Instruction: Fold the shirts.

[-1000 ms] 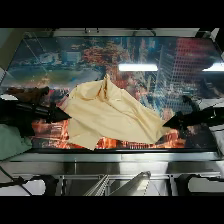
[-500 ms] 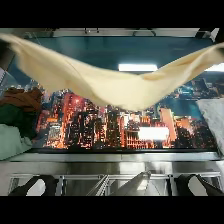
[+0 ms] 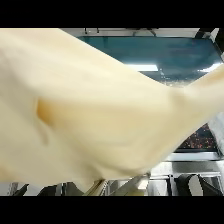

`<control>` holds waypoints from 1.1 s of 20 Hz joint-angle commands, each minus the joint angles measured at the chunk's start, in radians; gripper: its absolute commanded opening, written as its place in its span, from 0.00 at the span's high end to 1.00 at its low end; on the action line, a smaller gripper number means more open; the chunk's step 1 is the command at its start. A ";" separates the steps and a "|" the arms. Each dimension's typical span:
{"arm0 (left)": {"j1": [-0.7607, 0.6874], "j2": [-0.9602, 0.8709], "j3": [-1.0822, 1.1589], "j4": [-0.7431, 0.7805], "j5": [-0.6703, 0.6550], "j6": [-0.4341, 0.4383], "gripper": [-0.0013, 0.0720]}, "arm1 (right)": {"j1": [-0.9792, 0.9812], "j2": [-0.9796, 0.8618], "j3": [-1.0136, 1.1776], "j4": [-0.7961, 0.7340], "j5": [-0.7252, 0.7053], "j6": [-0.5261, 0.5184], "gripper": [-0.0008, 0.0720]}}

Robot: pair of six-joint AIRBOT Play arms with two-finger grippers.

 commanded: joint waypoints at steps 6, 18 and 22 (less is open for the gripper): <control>-0.668 -0.629 0.032 0.769 0.066 -0.014 0.95 | 0.304 -0.392 -0.429 -0.152 -0.246 -0.048 0.96; -0.532 -1.177 0.138 0.446 0.267 0.064 0.95 | 0.345 -1.116 -0.183 0.270 -0.410 -0.276 0.96; -0.530 -1.177 0.203 0.446 0.265 0.071 0.95 | 0.296 -1.118 -0.095 0.269 -0.390 -0.294 0.96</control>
